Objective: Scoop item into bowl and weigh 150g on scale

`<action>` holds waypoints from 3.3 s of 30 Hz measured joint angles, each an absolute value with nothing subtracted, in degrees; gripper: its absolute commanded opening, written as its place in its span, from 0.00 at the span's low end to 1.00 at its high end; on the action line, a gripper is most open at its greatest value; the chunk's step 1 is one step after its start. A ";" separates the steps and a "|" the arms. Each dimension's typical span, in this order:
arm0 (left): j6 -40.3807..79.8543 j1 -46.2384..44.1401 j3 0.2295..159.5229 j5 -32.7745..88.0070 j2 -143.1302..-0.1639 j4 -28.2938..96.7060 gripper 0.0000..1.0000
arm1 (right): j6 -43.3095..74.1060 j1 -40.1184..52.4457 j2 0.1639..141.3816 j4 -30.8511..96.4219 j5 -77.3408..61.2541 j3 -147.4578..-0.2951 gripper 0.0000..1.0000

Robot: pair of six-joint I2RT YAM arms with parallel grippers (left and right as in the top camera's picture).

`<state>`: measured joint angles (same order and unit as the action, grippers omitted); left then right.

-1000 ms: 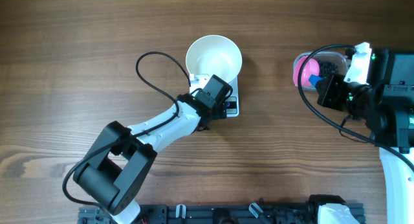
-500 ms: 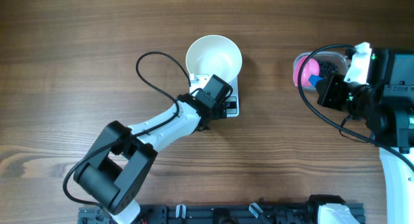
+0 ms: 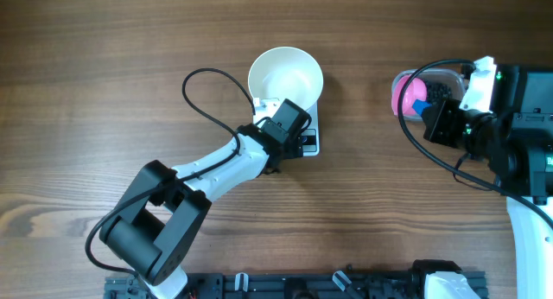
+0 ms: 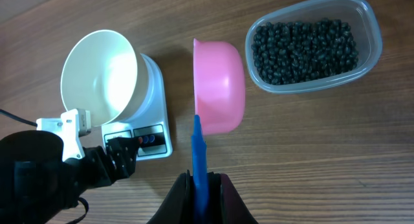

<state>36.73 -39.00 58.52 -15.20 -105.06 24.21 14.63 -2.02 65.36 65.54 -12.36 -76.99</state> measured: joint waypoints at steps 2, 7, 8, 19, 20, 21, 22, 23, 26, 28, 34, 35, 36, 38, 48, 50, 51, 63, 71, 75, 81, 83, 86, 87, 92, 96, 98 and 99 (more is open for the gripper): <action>36.73 -39.00 58.52 -15.16 -105.06 24.18 1.00 | 14.63 -2.02 65.36 65.56 -12.36 -76.99 0.04; 36.64 -38.83 58.50 -14.63 -104.99 23.75 1.00 | 14.63 -2.02 65.36 65.54 -12.36 -76.99 0.04; 36.53 -38.74 58.48 -14.46 -104.99 23.29 1.00 | 14.63 -2.02 65.36 65.56 -12.36 -76.99 0.04; 34.65 -38.17 58.48 -12.40 -105.21 21.61 1.00 | 14.63 -2.02 65.36 65.52 -12.36 -76.99 0.04; 34.59 -38.17 58.48 -12.40 -105.21 21.61 1.00 | 14.63 -2.02 65.36 65.54 -12.36 -76.99 0.04; 34.57 -38.17 58.48 -12.38 -105.21 21.61 1.00 | 14.63 -2.02 65.36 65.54 -12.36 -76.99 0.04; 34.57 -38.17 58.48 -12.38 -105.21 21.61 1.00 | 14.63 -2.02 65.36 65.54 -12.36 -76.99 0.04; 34.57 -38.17 58.48 -12.38 -105.21 21.63 1.00 | 14.61 -2.02 65.36 65.54 -12.36 -76.99 0.04; 34.61 -38.17 58.48 -12.40 -105.21 21.93 1.00 | 14.63 -2.02 65.36 65.52 -12.36 -76.99 0.04; 34.76 -38.17 58.70 -12.64 -105.23 22.31 1.00 | 14.63 -2.02 65.36 65.54 -12.36 -76.99 0.04; 34.79 -38.17 58.81 -12.78 -105.23 22.50 1.00 | 14.63 -2.02 65.36 65.54 -12.36 -76.99 0.04; 34.79 -38.17 58.81 -12.78 -105.23 22.48 1.00 | 14.63 -2.02 65.36 65.54 -12.36 -76.99 0.04; 34.81 -38.17 58.81 -12.80 -105.23 22.52 1.00 | 14.63 -2.02 65.36 65.54 -12.36 -76.99 0.04; 34.89 -38.17 58.92 -12.84 -105.30 22.85 1.00 | 14.63 -2.02 65.36 65.54 -12.36 -76.99 0.04; 35.88 -38.20 59.40 -13.04 -105.30 23.94 1.00 | 14.63 -2.02 65.36 65.52 -12.36 -76.99 0.04; 35.88 -38.20 59.37 -12.99 -105.06 24.01 1.00 | 14.61 -2.02 65.36 65.54 -12.36 -76.99 0.04; 35.88 -38.22 59.31 -12.95 -104.81 24.21 1.00 | 14.63 -2.02 65.36 65.54 -12.36 -76.99 0.04; 35.59 -38.46 55.75 -10.92 -99.20 28.27 1.00 | 14.63 -2.02 65.36 65.52 -12.36 -76.99 0.04; 35.42 -38.46 55.33 -7.99 -85.97 30.37 1.00 | 14.63 -2.02 65.36 65.45 -12.36 -76.99 0.04; 35.38 -38.35 55.33 -7.57 -76.77 31.51 1.00 | 14.61 -2.02 65.36 64.79 -12.34 -76.99 0.04; 35.40 -33.61 55.33 -10.15 -66.67 36.21 1.00 | 13.67 -2.02 65.36 63.46 -12.32 -76.99 0.04; 35.38 -28.91 55.33 -11.86 -63.81 39.18 1.00 | 12.56 -2.02 65.36 62.74 -12.10 -76.99 0.04; 35.38 -20.14 55.33 -13.65 -60.84 44.10 1.00 | 11.11 -2.02 65.36 61.41 -11.44 -76.99 0.04; 35.38 -17.61 55.33 -13.98 -60.27 45.45 1.00 | 10.81 -2.02 65.36 61.01 -11.40 -76.99 0.04; 35.38 -2.15 55.33 -15.14 -59.33 51.35 1.00 | 10.15 -2.02 65.36 60.38 -11.31 -77.01 0.04; 35.38 4.64 55.33 -15.20 -59.79 52.34 1.00 | 10.15 -2.02 65.71 60.20 -11.38 -77.01 0.04; 35.38 6.87 55.33 -15.22 -60.34 52.36 1.00 | 10.15 -2.02 66.13 58.92 -12.05 -77.01 0.04; 35.38 7.68 55.33 -15.20 -60.66 52.34 1.00 | 10.13 -2.02 66.39 57.60 -13.08 -77.01 0.04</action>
<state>35.38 7.68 55.33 -15.20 -60.66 52.34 10.13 -2.02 66.39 57.60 -13.08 -77.01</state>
